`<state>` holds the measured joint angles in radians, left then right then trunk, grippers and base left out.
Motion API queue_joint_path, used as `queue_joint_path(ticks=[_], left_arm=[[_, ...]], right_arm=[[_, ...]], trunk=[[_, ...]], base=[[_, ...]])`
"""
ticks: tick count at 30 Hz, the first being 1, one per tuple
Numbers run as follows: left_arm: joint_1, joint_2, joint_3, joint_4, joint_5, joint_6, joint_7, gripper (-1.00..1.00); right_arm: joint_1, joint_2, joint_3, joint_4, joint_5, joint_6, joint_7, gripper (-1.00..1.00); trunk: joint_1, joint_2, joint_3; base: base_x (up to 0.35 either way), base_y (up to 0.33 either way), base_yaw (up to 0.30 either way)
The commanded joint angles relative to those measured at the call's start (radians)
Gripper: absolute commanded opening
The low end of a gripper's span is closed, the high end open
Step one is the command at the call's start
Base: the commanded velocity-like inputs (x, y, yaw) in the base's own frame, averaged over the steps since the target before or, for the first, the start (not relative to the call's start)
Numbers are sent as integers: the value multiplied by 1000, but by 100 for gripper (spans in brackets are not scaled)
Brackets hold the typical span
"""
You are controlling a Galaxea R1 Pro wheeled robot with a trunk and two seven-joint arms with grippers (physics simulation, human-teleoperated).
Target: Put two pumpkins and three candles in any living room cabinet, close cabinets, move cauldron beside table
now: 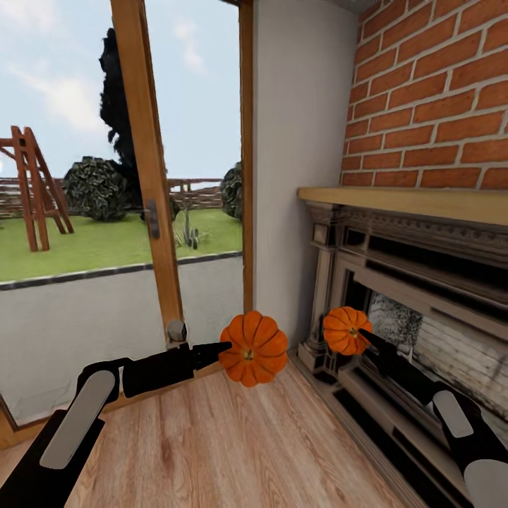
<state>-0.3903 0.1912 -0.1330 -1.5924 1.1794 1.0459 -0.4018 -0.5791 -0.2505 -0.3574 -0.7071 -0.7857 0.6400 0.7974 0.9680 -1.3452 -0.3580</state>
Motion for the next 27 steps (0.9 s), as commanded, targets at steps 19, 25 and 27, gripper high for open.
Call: queue_joint_path(ticks=[19, 25, 27], left_arm=[[-1, 0, -1, 0, -6, 1, -8, -100], [-1, 0, -1, 0, -6, 1, -8, -100], [-1, 0, -2, 0, -6, 1, -8, -100]], right_arm=[[-1, -2, 37, 2, 0, 10, 30, -100], [-1, -1, 42, 1, -9, 8, 34, -100], [-1, -1, 44, 1, -10, 7, 34, -100]], trunk=[[-42, 77, 33], [-65, 119, 52], [-73, 133, 58]], base=[[0, 0, 0], [0, 0, 0], [0, 0, 0]])
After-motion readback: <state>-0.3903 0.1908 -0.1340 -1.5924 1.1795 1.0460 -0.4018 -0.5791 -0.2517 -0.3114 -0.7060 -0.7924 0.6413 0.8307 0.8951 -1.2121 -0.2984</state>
